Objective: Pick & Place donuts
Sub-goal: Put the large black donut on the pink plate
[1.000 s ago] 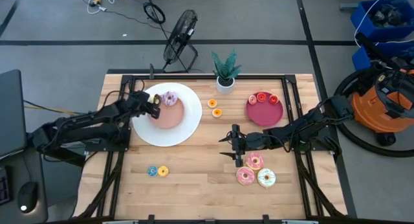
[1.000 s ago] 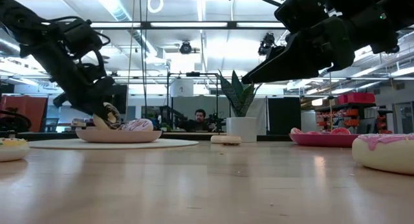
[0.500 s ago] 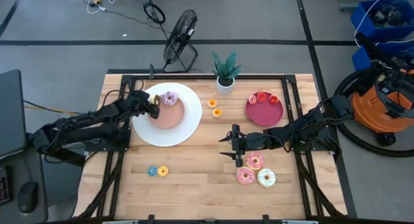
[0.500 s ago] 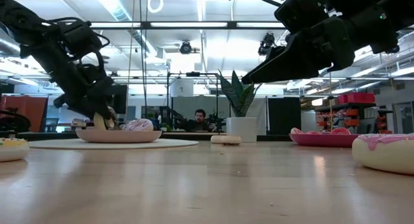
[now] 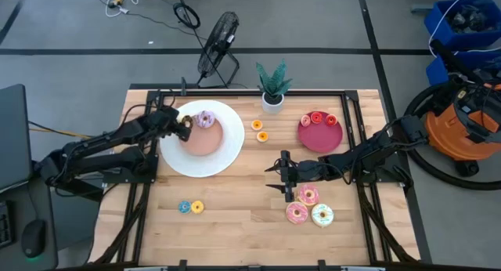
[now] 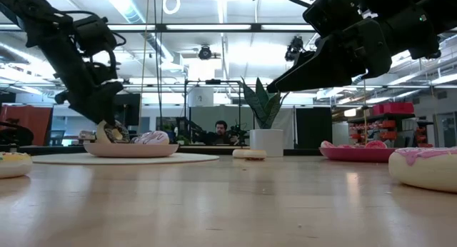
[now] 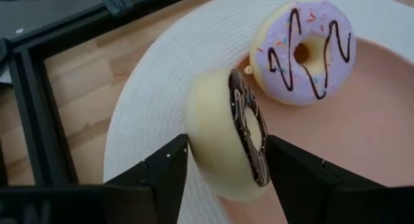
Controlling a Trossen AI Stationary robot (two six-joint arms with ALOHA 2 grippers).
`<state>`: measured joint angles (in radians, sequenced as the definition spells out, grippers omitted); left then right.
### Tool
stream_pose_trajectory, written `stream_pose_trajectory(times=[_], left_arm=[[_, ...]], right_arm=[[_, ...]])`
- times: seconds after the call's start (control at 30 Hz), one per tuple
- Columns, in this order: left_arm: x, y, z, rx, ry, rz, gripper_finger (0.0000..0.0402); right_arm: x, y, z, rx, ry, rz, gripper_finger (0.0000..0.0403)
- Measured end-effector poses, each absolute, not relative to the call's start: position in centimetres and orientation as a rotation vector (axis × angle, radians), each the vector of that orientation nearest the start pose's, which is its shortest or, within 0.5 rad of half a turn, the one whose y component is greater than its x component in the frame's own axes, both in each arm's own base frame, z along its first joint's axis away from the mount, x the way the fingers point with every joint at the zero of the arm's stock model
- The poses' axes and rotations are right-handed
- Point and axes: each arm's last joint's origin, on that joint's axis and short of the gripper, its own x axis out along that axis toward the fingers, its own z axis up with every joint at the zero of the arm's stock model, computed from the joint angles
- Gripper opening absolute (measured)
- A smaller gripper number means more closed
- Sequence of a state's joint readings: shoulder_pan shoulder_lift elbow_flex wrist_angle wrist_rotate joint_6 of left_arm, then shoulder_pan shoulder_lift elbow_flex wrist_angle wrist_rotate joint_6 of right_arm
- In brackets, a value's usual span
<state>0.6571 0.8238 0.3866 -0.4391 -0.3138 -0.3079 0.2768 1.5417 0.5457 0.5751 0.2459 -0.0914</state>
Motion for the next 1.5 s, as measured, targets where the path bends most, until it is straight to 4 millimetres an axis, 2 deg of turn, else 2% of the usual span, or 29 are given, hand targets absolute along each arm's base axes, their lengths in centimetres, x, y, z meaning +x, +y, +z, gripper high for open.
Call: stream_pose_trajectory(times=[0.27,0.6,0.77,0.97,1.2,1.5], left_arm=[[11.1,9.7,17.3,-0.468,0.753,1.068,0.0173],[11.0,9.7,17.2,-0.477,0.755,1.075,0.0055],[11.2,9.8,17.4,-0.454,0.739,1.065,0.002],[12.1,9.9,18.0,-0.438,0.642,0.983,0.0016],[11.9,9.8,17.6,-0.454,0.694,0.988,0.0017],[11.9,9.9,17.4,-0.432,0.709,1.029,0.0051]], right_arm=[[27.4,7.1,15.5,-0.199,0.406,0.049,0.0252],[27.4,7.1,15.5,-0.2,0.411,0.05,0.0252],[27.4,7.1,15.4,-0.199,0.414,0.049,0.0252],[27.4,7.0,15.4,-0.2,0.421,0.049,0.0252],[27.4,7.0,15.4,-0.199,0.421,0.049,0.0252],[27.4,7.0,15.4,-0.199,0.421,0.049,0.0252]])
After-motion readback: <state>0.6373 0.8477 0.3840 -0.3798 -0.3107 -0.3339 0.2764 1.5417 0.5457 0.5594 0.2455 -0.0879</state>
